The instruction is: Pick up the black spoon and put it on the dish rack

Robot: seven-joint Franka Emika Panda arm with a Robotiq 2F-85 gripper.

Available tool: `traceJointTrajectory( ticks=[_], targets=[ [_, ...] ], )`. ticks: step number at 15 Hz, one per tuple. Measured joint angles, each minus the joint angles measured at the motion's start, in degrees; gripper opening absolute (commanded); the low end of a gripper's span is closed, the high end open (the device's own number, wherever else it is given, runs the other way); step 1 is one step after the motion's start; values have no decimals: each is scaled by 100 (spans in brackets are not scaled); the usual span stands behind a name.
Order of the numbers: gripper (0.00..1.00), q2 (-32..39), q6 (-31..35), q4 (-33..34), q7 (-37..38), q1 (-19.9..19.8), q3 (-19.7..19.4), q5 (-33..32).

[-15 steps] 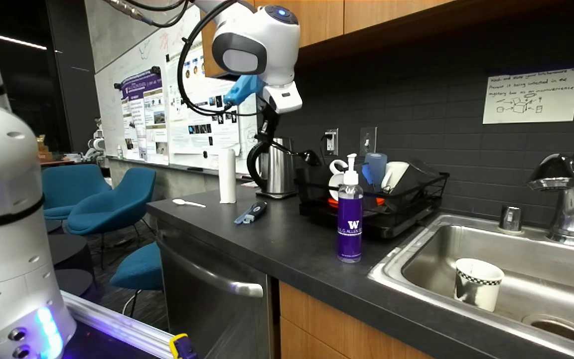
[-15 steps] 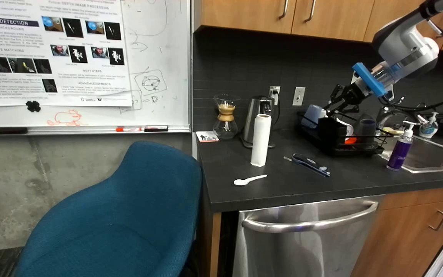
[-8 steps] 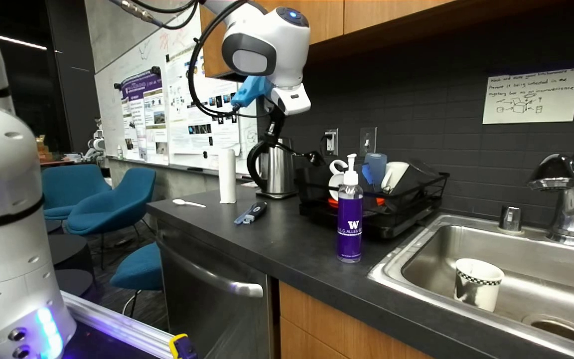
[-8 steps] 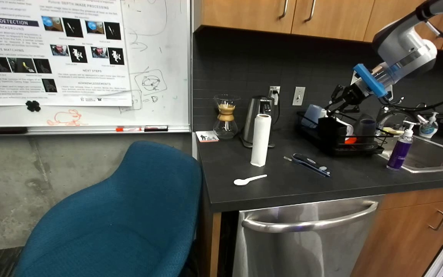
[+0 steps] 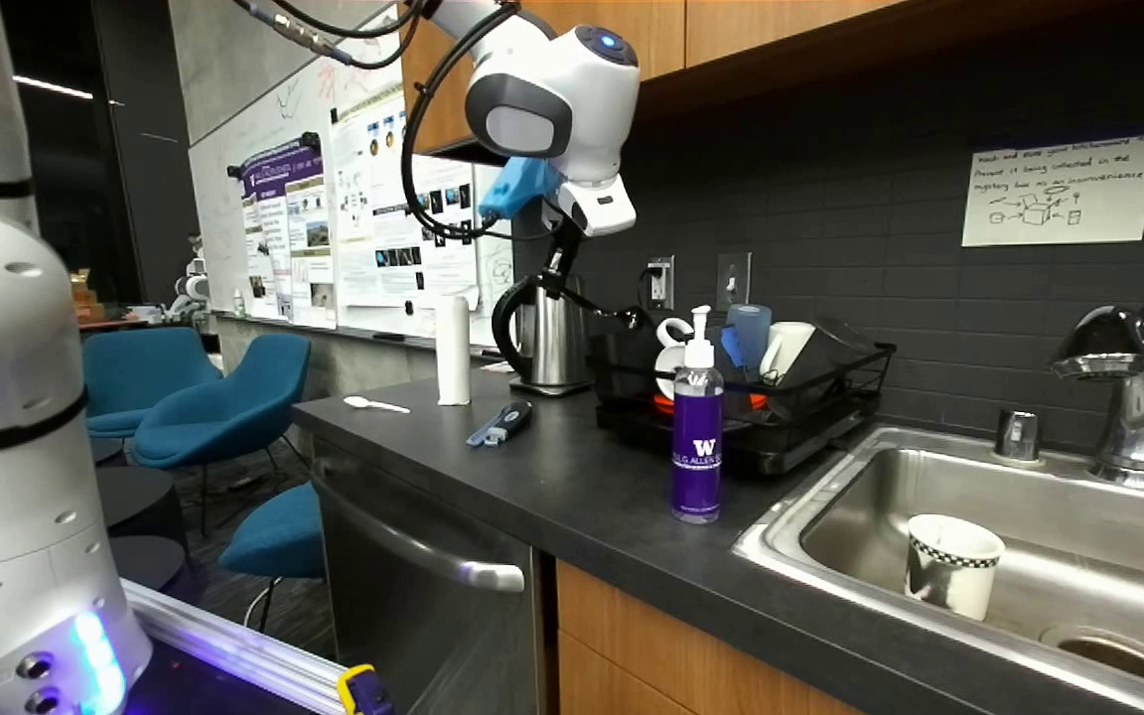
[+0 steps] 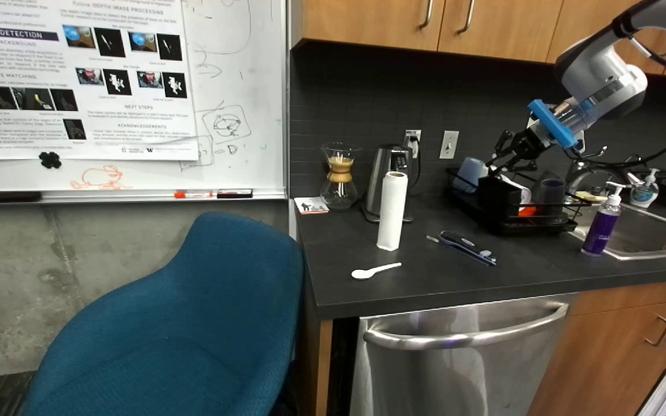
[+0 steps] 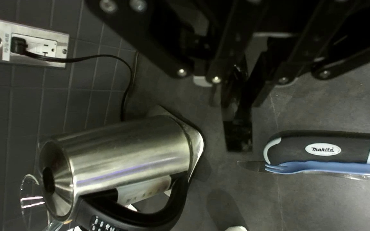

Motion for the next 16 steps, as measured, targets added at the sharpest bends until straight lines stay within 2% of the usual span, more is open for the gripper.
traceJointTrajectory(
  ticks=[11, 12, 13, 16],
  targets=[
    [6, 409, -194, 312, -21, -153, -2, 149],
    [14, 426, -202, 315, -22, -165, -2, 177],
    [41, 443, -207, 320, -22, -177, -3, 208],
    [62, 474, -227, 331, -23, -209, -3, 240]
  ],
)
